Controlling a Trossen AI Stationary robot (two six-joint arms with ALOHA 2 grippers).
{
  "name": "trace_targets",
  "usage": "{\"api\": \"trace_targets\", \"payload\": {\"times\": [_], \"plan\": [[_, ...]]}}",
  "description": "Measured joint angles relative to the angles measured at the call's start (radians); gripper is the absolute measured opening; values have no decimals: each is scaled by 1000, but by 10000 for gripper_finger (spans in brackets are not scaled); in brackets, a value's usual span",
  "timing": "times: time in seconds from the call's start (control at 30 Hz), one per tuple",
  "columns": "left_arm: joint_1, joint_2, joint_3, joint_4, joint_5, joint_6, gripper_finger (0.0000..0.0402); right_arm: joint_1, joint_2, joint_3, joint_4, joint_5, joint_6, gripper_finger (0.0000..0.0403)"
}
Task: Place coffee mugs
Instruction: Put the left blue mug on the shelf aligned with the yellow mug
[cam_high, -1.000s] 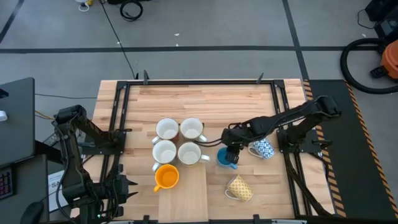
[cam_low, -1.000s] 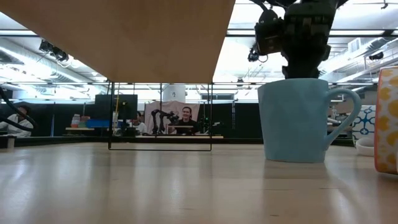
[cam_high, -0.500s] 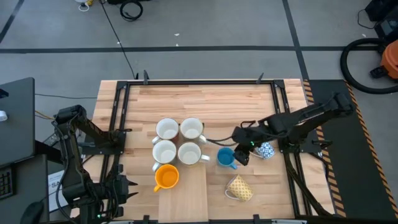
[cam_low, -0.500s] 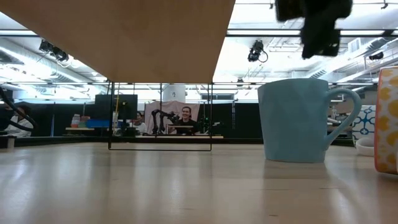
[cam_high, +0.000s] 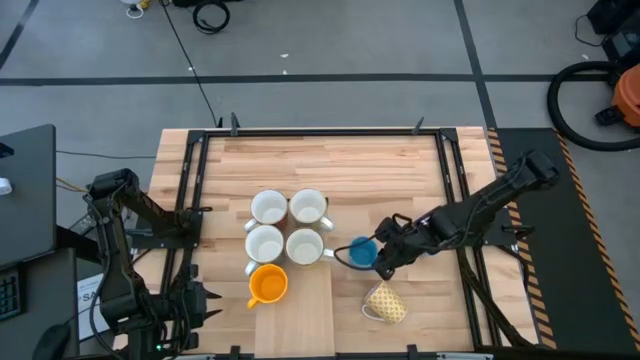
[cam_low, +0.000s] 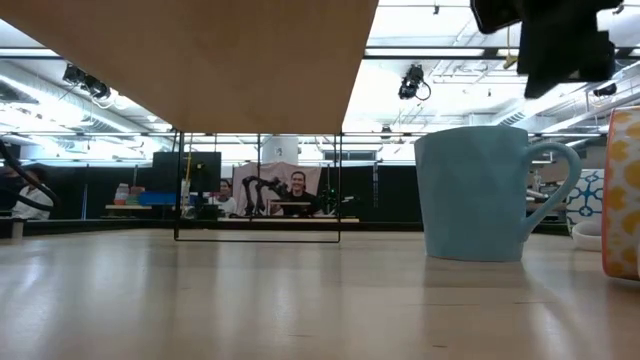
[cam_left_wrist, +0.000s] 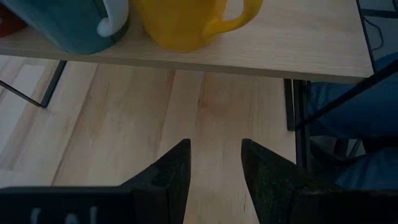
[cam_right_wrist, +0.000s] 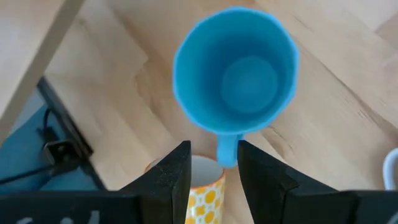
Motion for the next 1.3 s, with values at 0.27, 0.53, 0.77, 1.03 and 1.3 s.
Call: {"api": "trace_targets", "payload": {"times": [0.27,0.53,0.77,1.03,1.3], "plan": [[0,0,0,2,0,0,149,-39,30,0,-48,61,51,135],[0,0,0,5,0,0,149,-68,30,0,-110,82,27,135],[0,0,0,5,0,0,149,-68,60,0,-84,102,24,135],[0,0,0,6,0,0,149,-69,164,0,-71,49,25,135],[0,0,0,6,0,0,149,-70,191,0,-69,20,24,121]]}}
